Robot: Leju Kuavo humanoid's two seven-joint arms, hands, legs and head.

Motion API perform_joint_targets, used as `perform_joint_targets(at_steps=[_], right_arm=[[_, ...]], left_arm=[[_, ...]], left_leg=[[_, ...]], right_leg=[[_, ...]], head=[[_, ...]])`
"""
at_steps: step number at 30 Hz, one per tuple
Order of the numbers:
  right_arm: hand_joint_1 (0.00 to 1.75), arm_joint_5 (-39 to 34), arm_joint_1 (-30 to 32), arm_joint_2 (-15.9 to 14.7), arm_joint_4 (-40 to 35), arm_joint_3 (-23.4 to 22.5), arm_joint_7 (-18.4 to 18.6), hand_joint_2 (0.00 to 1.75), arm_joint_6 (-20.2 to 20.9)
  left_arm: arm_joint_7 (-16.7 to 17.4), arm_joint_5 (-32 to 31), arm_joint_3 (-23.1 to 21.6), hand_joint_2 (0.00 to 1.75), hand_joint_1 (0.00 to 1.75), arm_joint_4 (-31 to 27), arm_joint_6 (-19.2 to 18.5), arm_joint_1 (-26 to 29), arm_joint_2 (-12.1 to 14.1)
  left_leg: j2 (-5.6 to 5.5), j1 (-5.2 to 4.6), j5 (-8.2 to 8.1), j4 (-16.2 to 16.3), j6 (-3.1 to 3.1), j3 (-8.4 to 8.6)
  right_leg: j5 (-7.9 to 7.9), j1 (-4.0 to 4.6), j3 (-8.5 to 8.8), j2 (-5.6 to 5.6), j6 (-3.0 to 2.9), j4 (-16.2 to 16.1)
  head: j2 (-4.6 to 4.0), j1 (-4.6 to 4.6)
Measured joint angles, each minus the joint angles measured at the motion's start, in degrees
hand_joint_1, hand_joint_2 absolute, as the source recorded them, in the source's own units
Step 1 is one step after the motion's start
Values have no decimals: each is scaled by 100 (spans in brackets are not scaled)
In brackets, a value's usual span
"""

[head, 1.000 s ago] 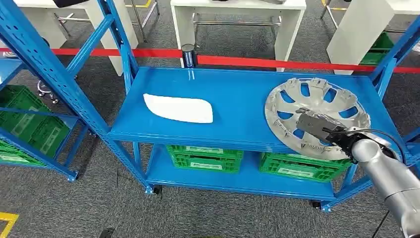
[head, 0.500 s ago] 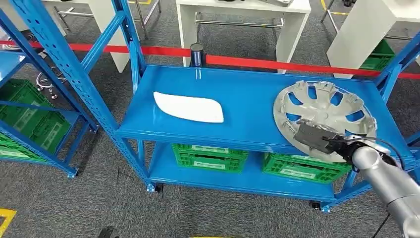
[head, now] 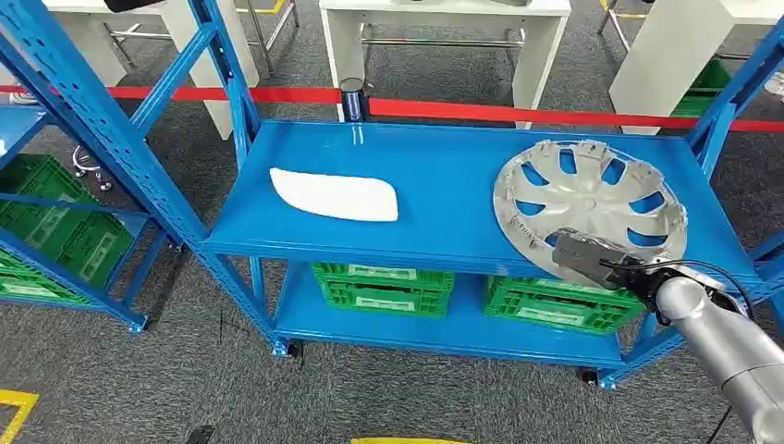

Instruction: Take the parts from the cabinet and place them on the table.

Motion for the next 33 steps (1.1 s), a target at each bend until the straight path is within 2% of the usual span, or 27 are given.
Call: perform_joint_targets(at_steps=[1, 2, 3, 6, 7, 8, 9, 10, 11, 12, 13, 14, 16, 17, 18, 19, 21, 23, 24, 25, 26, 27, 28, 29, 30, 32, 33], right_arm=[[0, 2, -5, -4, 0, 0, 0, 0, -2], [0, 0, -9, -7, 0, -4, 0, 0, -2], [0, 0, -15, -13, 0, -9, 0, 0, -4], [0, -9, -21, 0, 0, -4, -7, 0, -9], [0, -9, -20, -15, 0, -9, -7, 0, -11], [0, -11, -19, -20, 0, -11, -9, 0, -11], [0, -11, -34, -33, 2, -11, -9, 175, -11], [0, -15, -37, -39, 2, -13, -11, 175, -11], [0, -15, -20, -39, 4, -11, -15, 175, -9], [0, -15, 7, -39, 7, -9, -17, 175, -11], [0, -26, 7, -39, 7, -11, -24, 175, -15], [0, -26, -1, -42, 7, -11, -24, 175, -15], [0, -22, -5, -63, 4, -15, -24, 175, -26], [0, -4, -10, -74, 4, -20, -22, 175, -44], [0, 11, -16, -76, 4, -20, -22, 175, -66], [0, 28, -5, -88, -4, -26, -22, 175, -96], [0, 48, 14, -90, -4, -26, -20, 175, -136], [0, 81, 2, -76, -37, -26, -13, 175, -173], [0, 87, 7, -72, -50, -28, -7, 175, -181], [0, 94, 8, -70, -50, -28, -4, 175, -184], [0, 94, 7, -66, -50, -28, -4, 175, -184], [0, 96, 12, -63, -50, -26, 0, 175, -184], [0, 96, 19, -59, -50, -24, 13, 175, -184], [0, 96, 24, -55, -50, -24, 24, 175, -186], [0, 96, 24, -55, -50, -26, 33, 175, -192], [0, 96, 25, -55, -50, -35, 46, 175, -199], [0, 96, 36, -55, -50, -39, 46, 175, -201]], left_arm=[[0, 0, 2, 0, 0, 0, 0, -3, 2], [0, 0, 7, 0, 0, 0, 0, -8, 20], [2, 0, 9, 0, 0, -2, -2, -12, 22], [0, 0, 24, 0, 0, 0, 0, -4, 35], [0, -4, 30, 0, 0, 0, 9, -5, 37], [0, -9, 33, 0, 0, -2, 13, -14, 33], [0, -11, 35, 0, 0, -2, 20, -16, 33], [0, -13, 37, 0, 0, -2, 17, -11, 33], [0, -18, 37, 0, 0, -2, 19, -5, 26], [0, -18, 37, 0, 0, -2, 17, -5, 22], [0, -24, 37, 0, 0, -2, 17, -4, 13], [0, -31, 37, 0, 0, -2, 17, -3, 7], [-2, -61, 37, 0, 0, -2, 17, -3, -9], [-2, -72, 37, 0, 0, -2, 17, -4, -13], [-7, -81, 39, 0, 0, -2, 17, -6, -13], [-13, -90, 42, 0, 0, -2, 17, -4, -16], [-17, -103, 44, 0, 0, -2, 9, 3, -17], [-17, -105, 48, 0, 0, -2, 4, 7, -11], [-20, -105, 48, 0, 0, -2, 2, 8, -15], [-20, -109, 50, 0, 0, -2, 2, 4, -15], [-20, -111, 55, 0, 0, -2, 4, 11, -15], [-20, -111, 55, 0, 0, -2, 4, 27, -17], [-20, -111, 55, 0, 0, 0, 2, 41, -24], [-20, -111, 55, 0, 0, -2, -4, 52, -28], [-20, -111, 55, 0, 0, -2, -7, 53, -31], [-22, -114, 57, 0, 0, -2, -15, 53, -28], [-28, -114, 57, 0, 0, 0, -18, 50, -26]], left_leg=[[-4, -7, 198, -565, 43, 345], [-18, -28, 253, -1042, 103, 640], [5, -54, 231, -1098, 93, 643], [1, -116, 269, -1113, 189, 582], [4, -105, 379, -1205, 236, 584], [24, -67, 479, -1275, 244, 630], [24, -64, 553, -1306, 302, 585], [26, -71, 580, -1307, 305, 540], [29, -81, 612, -1303, 312, 490], [29, -86, 637, -1299, 313, 449], [29, -90, 659, -1292, 309, 411], [29, -88, 674, -1285, 300, 388], [23, -74, 676, -1240, 284, 367], [22, -73, 664, -1201, 264, 355], [13, -119, 644, -1157, 223, 315], [11, -116, 652, -1145, 199, 292], [9, -100, 683, -1151, 151, 279], [-5, -81, 609, -1073, 87, 207], [-5, -69, 424, -835, 33, 119], [-3, -39, 220, -487, -1, -33], [-3, -11, 1, -21, -33, -244], [0, 11, -148, 381, -56, -425], [-1, 27, -188, 603, -68, -522], [0, 41, -81, 536, -69, -477], [0, 49, 109, 234, -64, -317], [-5, 52, 558, -747, -26, 206], [-31, 36, 522, -1059, -3, 377]], right_leg=[[21, 8, -12, 5, 17, -2], [47, 6, -14, 2, 29, -2], [82, 46, -36, 2, 81, -6], [160, -4, -48, -5, 171, -64], [209, 22, -54, -4, 222, -104], [131, -3, -142, -8, 194, -9], [-118, 11, -301, -5, 141, 297], [-333, 13, -459, -3, 112, 702], [-570, 11, -664, -2, 99, 1258], [-704, 9, -786, -3, 110, 1621], [-744, 7, -806, -5, 147, 1772], [-695, 7, -652, -5, 185, 1606], [-411, 4, 13, -11, 284, 594], [-311, -5, 327, -25, 300, 89], [-383, 32, 394, -19, 225, -44], [-342, 25, 385, -2, 150, -53], [-327, 57, 369, 2, 107, -47], [-289, -11, 379, 3, 48, -76], [-286, -17, 377, -1, 40, -76], [-271, -17, 370, -3, -6, -75], [-271, -11, 354, -4, -6, -73], [-269, -7, 343, -6, -6, -72], [-266, -6, 335, -6, -8, -70], [-258, -7, 336, -6, -18, -70], [-257, -8, 338, -5, -15, -70], [-248, -8, 347, -2, -1, -71], [-237, 6, 338, -1, 20, -71]], head=[[0, 0], [0, 0], [0, 9], [0, 4], [-2, 2], [0, 11], [0, 26], [0, 28], [0, 31], [0, 33], [0, 33], [0, 31], [-2, 33], [0, 39], [0, 39], [0, 26], [0, 35], [0, 33], [0, -8], [0, -13], [0, -11], [0, -11], [0, -13], [0, -11], [0, -13], [0, -13], [0, -9]])
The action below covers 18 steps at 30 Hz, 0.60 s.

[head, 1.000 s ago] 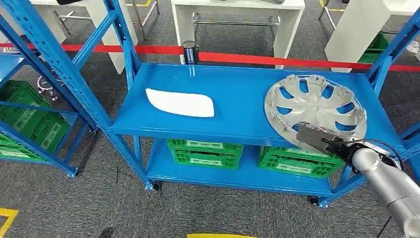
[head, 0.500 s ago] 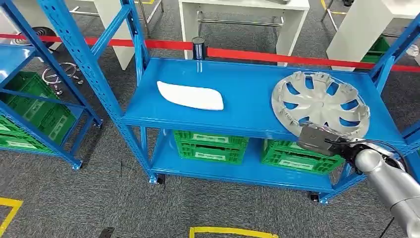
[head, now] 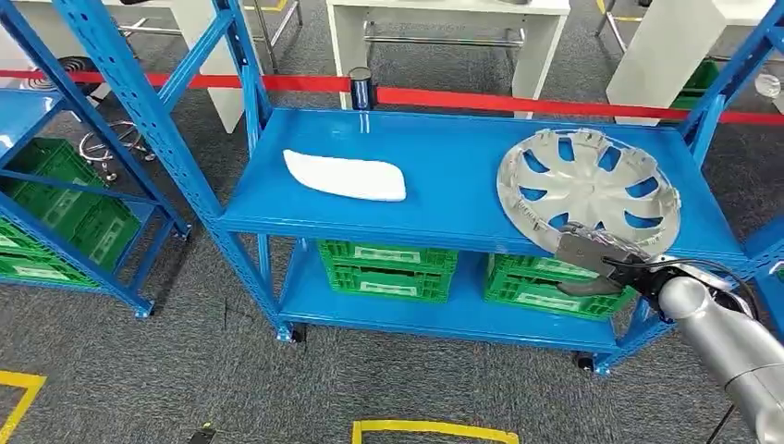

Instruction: Take the parts from the cabinet and place them on the table.

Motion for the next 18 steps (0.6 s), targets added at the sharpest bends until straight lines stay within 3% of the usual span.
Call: perform_joint_targets(at_steps=[1, 4, 5, 6, 8, 9, 10, 11, 12, 14, 15, 16, 18], right_arm=[[0, 0, 1, 0, 0, -7, 2, 175, -7], [0, 0, 41, 2, 0, -26, 7, 175, -22], [0, -2, 59, -4, 0, -37, 7, 175, -22], [0, -4, 72, -7, 0, -42, 4, 175, -22], [0, -9, 89, -7, 0, -72, 0, 175, -17], [0, -9, 118, -7, 0, -89, 0, 175, -20], [0, 13, 135, -7, 0, -100, -2, 175, -28], [0, 59, 141, -7, -4, -103, -2, 175, -67], [0, 114, 145, -7, -20, -103, -2, 175, -107], [0, 291, 151, -18, -68, -111, 11, 175, -221], [0, 354, 163, -17, -83, -116, 20, 175, -269], [0, 389, 168, -15, -104, -118, 20, 175, -330], [0, 417, 206, -13, -153, -142, 20, 175, -380]], left_arm=[[-4, -2, 2, 0, 0, -2, -15, 1, 0], [-11, -7, 2, 0, 0, 0, -24, 29, -4], [-11, -7, 2, 0, 0, 0, -26, 30, 0], [-20, -9, 2, 0, 0, -2, -31, 26, -13], [-24, -9, 2, 0, 0, -2, -37, 30, -20], [-24, -9, 2, 0, 0, -2, -42, 36, -24], [-26, -9, 2, 0, 0, -2, -46, 40, -33], [-26, -13, 2, 0, 0, -2, -48, 42, -37], [-24, -15, 2, 0, 0, -2, -50, 42, -39], [-26, -15, 2, 0, 0, -2, -68, 43, -61], [-33, -15, 2, 0, 0, -2, -76, 43, -63], [-39, -17, 2, 0, 0, -2, -76, 42, -66], [-42, -20, 0, 0, 0, -2, -87, 59, -74]], left_leg=[[4, -27, -4, -66, 13, 1], [16, -59, 30, -81, 88, -34], [35, 1, 102, -183, 166, 41], [39, -21, 134, -210, 207, 44], [38, -42, 152, -208, 234, 5], [38, -54, 160, -207, 246, -9], [37, -59, 161, -201, 248, -17], [36, -59, 161, -197, 247, -16], [34, -56, 160, -189, 245, -15], [25, -45, 141, -144, 217, -17], [20, -59, 119, -106, 182, -37], [16, -107, 100, -61, 144, -82], [23, -95, 115, -64, 115, -99]], right_leg=[[13, 32, -40, 2, 23, 14], [68, 5, -51, 3, 142, -42], [33, -10, -93, -2, 153, -7], [-85, -5, -184, 0, 129, 162], [-464, 1, -568, -1, 64, 1003], [-630, 3, -793, 0, 60, 1497], [-697, 1, -942, -1, 85, 1825], [-655, 1, -930, -1, 114, 1806], [-540, -1, -799, -3, 163, 1565], [-122, -24, -218, -12, 269, 427], [-82, -34, -48, -36, 248, 29], [-60, 1, -11, -5, 173, 27], [-48, 12, -54, 7, 116, 59]], head=[[0, 7], [0, 2], [0, 6], [-2, 18], [0, 26], [0, 26], [0, 26], [0, 26], [0, 28], [0, 28], [0, 35], [0, 31], [0, 20]])
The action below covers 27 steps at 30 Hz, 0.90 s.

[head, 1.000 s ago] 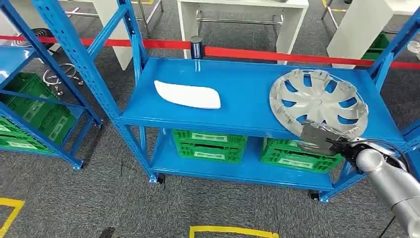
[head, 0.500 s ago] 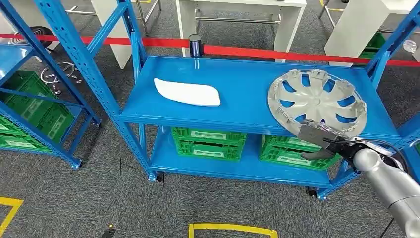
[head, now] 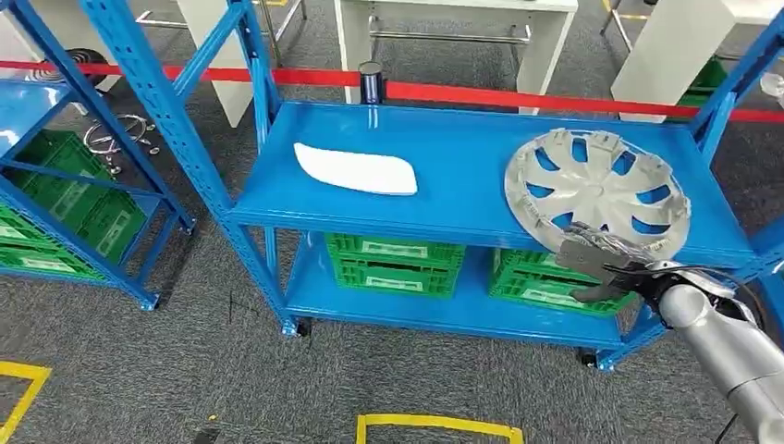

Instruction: Take the parts from the cabinet and place them on the table.

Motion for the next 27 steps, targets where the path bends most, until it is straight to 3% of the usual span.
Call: perform_joint_targets(at_steps=[1, 2, 3, 4, 6, 7, 8, 9, 10, 11, 12, 13, 16, 17, 18, 19, 21, 22, 23, 24, 25, 27], right_arm=[[0, 9, 26, 0, -11, -4, -7, 175, -6], [0, 7, 26, 2, -39, -11, -18, 175, -9], [0, 7, 28, 2, -70, -28, -22, 175, -11], [0, 2, 36, 4, -85, -48, -22, 175, -11], [0, 0, 64, 4, -87, -72, -24, 175, -11], [0, 9, 83, 9, -90, -90, -31, 175, -31], [0, 28, 100, 11, -96, -101, -33, 175, -50], [0, 44, 116, 11, -111, -111, -37, 175, -63], [0, 70, 127, 11, -125, -122, -37, 175, -83], [0, 101, 135, 9, -133, -135, -37, 175, -103], [0, 125, 141, 11, -138, -144, -37, 175, -116], [0, 136, 152, 11, -144, -153, -37, 175, -131], [0, 181, 194, 13, -162, -199, -37, 175, -184], [0, 188, 195, 9, -173, -221, -37, 175, -190], [0, 190, 206, 2, -179, -240, -37, 175, -194], [0, 197, 206, -9, -179, -254, -39, 175, -199], [0, 243, 231, -7, -179, -267, -39, 175, -219], [0, 256, 268, -2, -179, -267, -42, 175, -227], [0, 291, 307, 2, -179, -269, -46, 175, -243], [0, 330, 328, 9, -179, -278, -59, 175, -282], [0, 382, 327, 11, -179, -288, -85, 175, -345], [0, 512, 325, 15, -181, -328, -122, 175, -521]], left_arm=[[-2, 0, 0, 0, 0, 0, 0, 2, -9], [-4, -2, 0, 0, 0, 0, -4, 5, -7], [-7, -2, 0, 0, 0, 0, -7, 5, -11], [-11, -4, 0, 0, 0, 0, -9, 1, -9], [-15, -4, 0, 0, 0, 0, -11, 14, -11], [-15, -4, 0, 0, 0, 0, -15, 26, -15], [-15, -4, 0, 0, 0, 0, -28, 36, -15], [-15, -4, 0, 0, 0, 0, -39, 43, -15], [-15, -4, 0, 0, 0, 0, -44, 47, -15], [-15, -4, 0, 0, 0, 0, -46, 47, -15], [-18, -4, 0, 0, 0, 0, -46, 47, -2], [-17, -4, 0, 0, 0, 0, -46, 46, 9], [-24, -2, 0, 0, 0, 2, -61, 66, 15], [-24, -4, 0, 0, 0, 0, -61, 67, 22], [-24, -4, 0, 0, 0, 0, -61, 65, 22], [-26, -4, 0, 0, 0, -2, -66, 63, 13], [-28, -4, 0, 0, 0, -2, -79, 70, 9], [-30, -2, 0, 0, 0, -2, -98, 74, 4], [-33, -2, 0, 0, 0, -2, -112, 77, 0], [-35, 2, 0, 0, 0, -2, -120, 81, -2], [-44, 7, 0, 0, 0, -2, -129, 81, -11], [-74, 24, 0, 0, 0, -2, -133, 81, -22]], left_leg=[[2, 9, 4, 4, -16, 0], [1, 22, -27, 21, -44, -21], [2, 33, -126, 133, -90, -84], [3, 48, -328, 440, -125, -215], [7, 69, -758, 1371, -168, -645], [6, 73, -872, 1750, -173, -823], [6, 75, -843, 1849, -167, -868], [6, 75, -692, 1666, -149, -776], [4, 73, -472, 1270, -124, -573], [0, 59, -200, 677, -73, -264], [-18, 37, -34, 192, -8, -7], [-17, 11, -138, 43, 18, 67], [-9, -37, -118, 32, 32, 46], [1, -31, -63, -48, 80, 87], [19, 22, 10, -150, 100, 142], [18, 16, 40, -179, 142, 143], [18, 5, 51, -178, 159, 117], [17, -2, 52, -176, 160, 105], [13, -3, 52, -171, 160, 99], [11, -2, 52, -165, 159, 101], [8, 1, 49, -150, 155, 101], [2, 12, 12, -87, 105, 96]], right_leg=[[4, 5, -6, 3, -23, 0], [20, -51, 3, 4, -58, -19], [27, -49, 7, 4, -80, -18], [23, -48, 5, 4, -97, -18], [28, -36, -13, 0, -117, -15], [29, -27, -18, -2, -118, -14], [29, -20, -15, -2, -118, -14], [29, -9, -9, -1, -118, -14], [29, -2, -1, 1, -118, -14], [29, 10, 8, 5, -116, -15], [31, 7, 12, 6, -114, -19], [42, 36, -11, 5, -95, -17], [81, 2, -22, 5, -29, -50], [105, 21, -9, 8, 13, -86], [45, 2, -81, -5, 3, -4], [-99, 13, -193, -3, -19, 219], [-475, 9, -597, -2, -57, 1112], [-621, 7, -808, -2, -49, 1569], [-650, 5, -910, -3, -15, 1789], [-583, -5, -856, -3, 33, 1687], [-419, -16, -663, -8, 98, 1320], [-21, -50, -95, -25, 204, 216]], head=[[0, 9], [0, 7], [0, 0], [0, -22], [0, -22], [0, -22], [0, -20], [0, -22], [0, -20], [0, -20], [0, -20], [0, -11], [0, -15], [0, -22], [0, -4], [-2, 0], [0, 7], [0, 7], [0, 9], [0, 11], [0, 9], [0, 13]])
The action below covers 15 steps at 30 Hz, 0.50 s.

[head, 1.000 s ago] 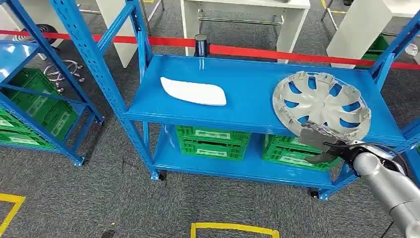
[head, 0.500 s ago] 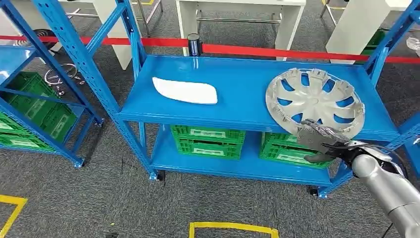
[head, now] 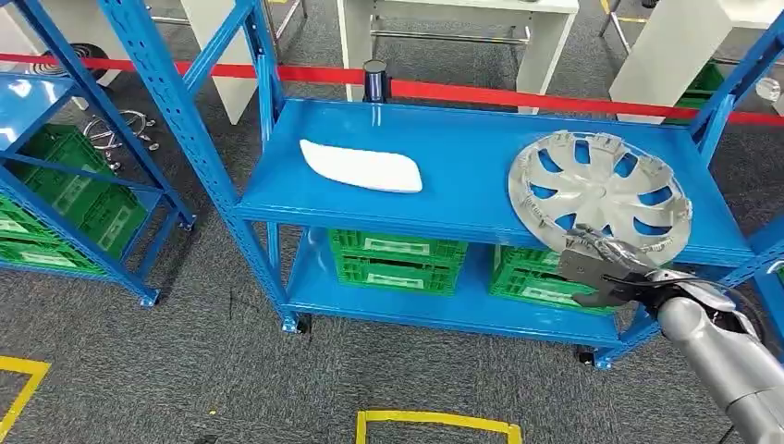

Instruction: Take the parts from the cabinet and place them on the table.

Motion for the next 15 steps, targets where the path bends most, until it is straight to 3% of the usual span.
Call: perform_joint_targets(at_steps=[1, 2, 4, 6, 7, 8, 10, 11, 12, 13, 15], right_arm=[[0, 70, -8, 20, 0, -24, -7, 175, -109], [0, 142, 8, 42, -4, -55, -17, 175, -225], [0, 232, 34, 94, -4, -83, -42, 175, -391], [0, 253, 30, 131, -9, -109, -55, 175, -445], [0, 260, 30, 138, -20, -127, -63, 175, -459], [0, 279, 30, 157, -31, -140, -70, 175, -484], [0, 310, 35, 190, -31, -153, -87, 175, -539], [0, 323, 37, 203, -31, -153, -90, 175, -546], [0, 328, 37, 219, -31, -157, -90, 175, -546], [0, 330, 34, 230, -31, -164, -94, 175, -548], [0, 330, 23, 238, -33, -203, -94, 175, -552]], left_arm=[[-15, 13, 0, 0, 0, 2, 0, 1, 4], [-28, 37, 0, 0, 0, 0, 0, 2, 0], [-48, 50, -2, 0, 0, 0, 0, 18, -9], [-50, 59, -4, 0, 0, 0, 0, 21, -9], [-52, 63, -4, 0, 0, 0, 0, 20, -13], [-59, 81, -4, 0, 0, 0, 0, 19, -13], [-61, 96, -6, 0, 0, 0, 0, 31, -20], [-61, 101, -7, 0, 0, 0, 0, 36, -24], [-63, 101, -9, 0, 0, 0, 0, 38, -28], [-63, 100, -9, 0, 0, 0, 0, 37, -31], [-63, 101, -9, 0, 0, 0, 0, 34, -24]], left_leg=[[-1, -41, -33, 48, -44, -35], [-1, -52, -45, 78, -65, -63], [4, -40, -31, 73, -89, -74], [2, -8, -83, 131, -154, -134], [5, -5, -230, 318, -198, -205], [4, 10, -456, 713, -229, -383], [5, 38, -861, 1702, -263, -849], [5, 46, -909, 1965, -265, -982], [5, 46, -830, 1947, -256, -982], [4, 46, -610, 1626, -238, -840], [-6, 32, -96, 552, -155, -304]], right_leg=[[-29, 8, 108, -11, -45, -224], [12, 23, 116, 34, -136, -233], [14, 50, 97, 41, -184, -221], [39, 1, 107, 44, -258, -242], [37, 2, 109, 43, -271, -242], [37, 4, 103, 43, -303, -242], [38, 17, 92, 43, -305, -238], [38, 22, 92, 43, -305, -237], [37, 26, 98, 44, -305, -237], [37, 31, 104, 46, -305, -237], [36, 45, 123, 55, -302, -241]], head=[[0, 4], [0, -13], [0, -7], [0, -4], [0, -15], [0, -20], [0, -20], [0, -18], [-2, -18], [0, -20], [0, -20]])
